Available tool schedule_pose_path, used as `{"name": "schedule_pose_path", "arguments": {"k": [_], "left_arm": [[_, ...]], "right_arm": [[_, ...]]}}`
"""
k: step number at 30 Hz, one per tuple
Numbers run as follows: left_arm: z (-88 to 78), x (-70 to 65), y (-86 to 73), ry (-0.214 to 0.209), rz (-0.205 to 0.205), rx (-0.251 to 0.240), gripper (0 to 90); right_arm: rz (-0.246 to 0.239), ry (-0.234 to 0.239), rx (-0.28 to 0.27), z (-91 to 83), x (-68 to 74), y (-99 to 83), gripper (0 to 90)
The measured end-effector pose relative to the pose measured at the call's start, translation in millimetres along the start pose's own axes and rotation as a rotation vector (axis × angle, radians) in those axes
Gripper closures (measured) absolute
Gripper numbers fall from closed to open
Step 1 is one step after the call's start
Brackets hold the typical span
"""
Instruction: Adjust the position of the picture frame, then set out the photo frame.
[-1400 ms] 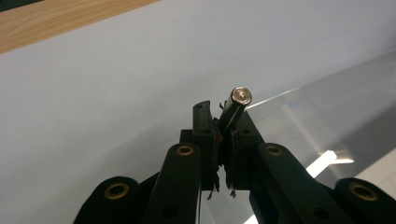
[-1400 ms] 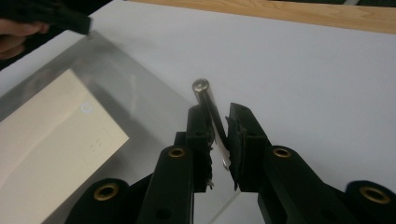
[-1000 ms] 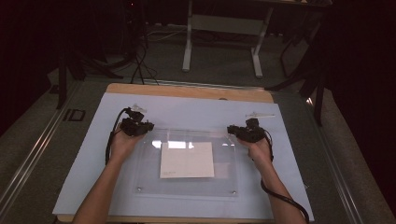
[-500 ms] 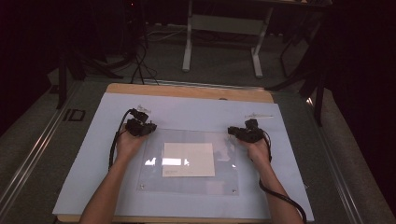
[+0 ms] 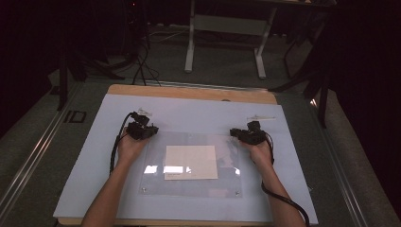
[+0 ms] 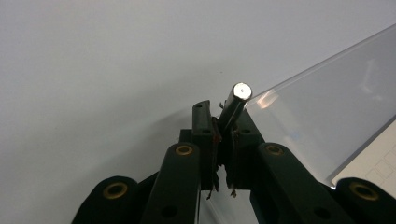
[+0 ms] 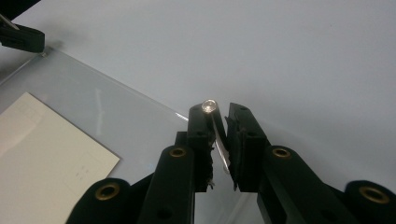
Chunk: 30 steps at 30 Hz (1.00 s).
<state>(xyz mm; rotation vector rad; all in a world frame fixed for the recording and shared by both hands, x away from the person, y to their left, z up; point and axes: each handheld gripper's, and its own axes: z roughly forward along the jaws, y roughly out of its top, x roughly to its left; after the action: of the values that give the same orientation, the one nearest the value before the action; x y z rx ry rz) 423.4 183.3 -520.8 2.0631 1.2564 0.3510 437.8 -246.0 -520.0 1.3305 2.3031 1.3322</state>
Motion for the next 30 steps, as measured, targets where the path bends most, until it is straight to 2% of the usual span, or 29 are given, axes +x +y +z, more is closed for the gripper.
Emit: {"name": "schedule_pose_path", "arguments": {"k": [3,6,12,13,16,20,23,25,26,28,30], "left_arm": [[0.1,1.6,-1.1,-0.013,-0.006,-0.008,83.2],[-0.9,3.7,-1.7,-0.036,-0.038,-0.018,80.6],[-9.7,2.9,-3.3,-0.056,-0.004,-0.052,65.0],[-16.4,5.0,-6.1,-0.08,-0.005,-0.109,65.0],[-22.3,9.3,-8.8,-0.102,-0.028,-0.16,59.9],[-26.9,12.2,-10.9,-0.103,-0.051,-0.201,58.0],[-28.6,12.6,-11.4,-0.095,-0.048,-0.211,57.1],[-30.4,13.5,-12.3,-0.092,-0.043,-0.228,57.2],[-31.6,13.8,-13.1,-0.078,-0.042,-0.233,57.6],[-32.6,15.0,-14.2,-0.085,-0.044,-0.237,58.0],[-33.5,15.1,-15.7,-0.071,-0.038,-0.244,58.6]], "right_arm": [[0.006,0.007,0.003,0.0,-1.0,-0.5,79.5],[0.007,0.009,0.003,0.5,-1.4,-0.9,79.2],[0.014,0.015,0.001,0.9,-2.2,-2.0,78.9],[0.014,0.016,0.001,1.2,-2.4,-2.1,78.8],[0.017,0.019,0.0,2.0,-2.9,-2.7,78.6],[0.018,0.016,0.0,2.3,-2.6,-3.1,78.6],[0.011,0.013,0.002,2.5,-2.3,-2.9,78.8],[-0.018,-0.013,0.014,2.5,0.9,-1.6,79.4],[-0.024,-0.022,0.016,2.3,2.2,-1.2,79.6],[-0.045,-0.041,0.019,1.7,4.5,-0.9,79.6],[-0.053,-0.055,0.001,-0.9,5.6,-1.6,76.5]]}}
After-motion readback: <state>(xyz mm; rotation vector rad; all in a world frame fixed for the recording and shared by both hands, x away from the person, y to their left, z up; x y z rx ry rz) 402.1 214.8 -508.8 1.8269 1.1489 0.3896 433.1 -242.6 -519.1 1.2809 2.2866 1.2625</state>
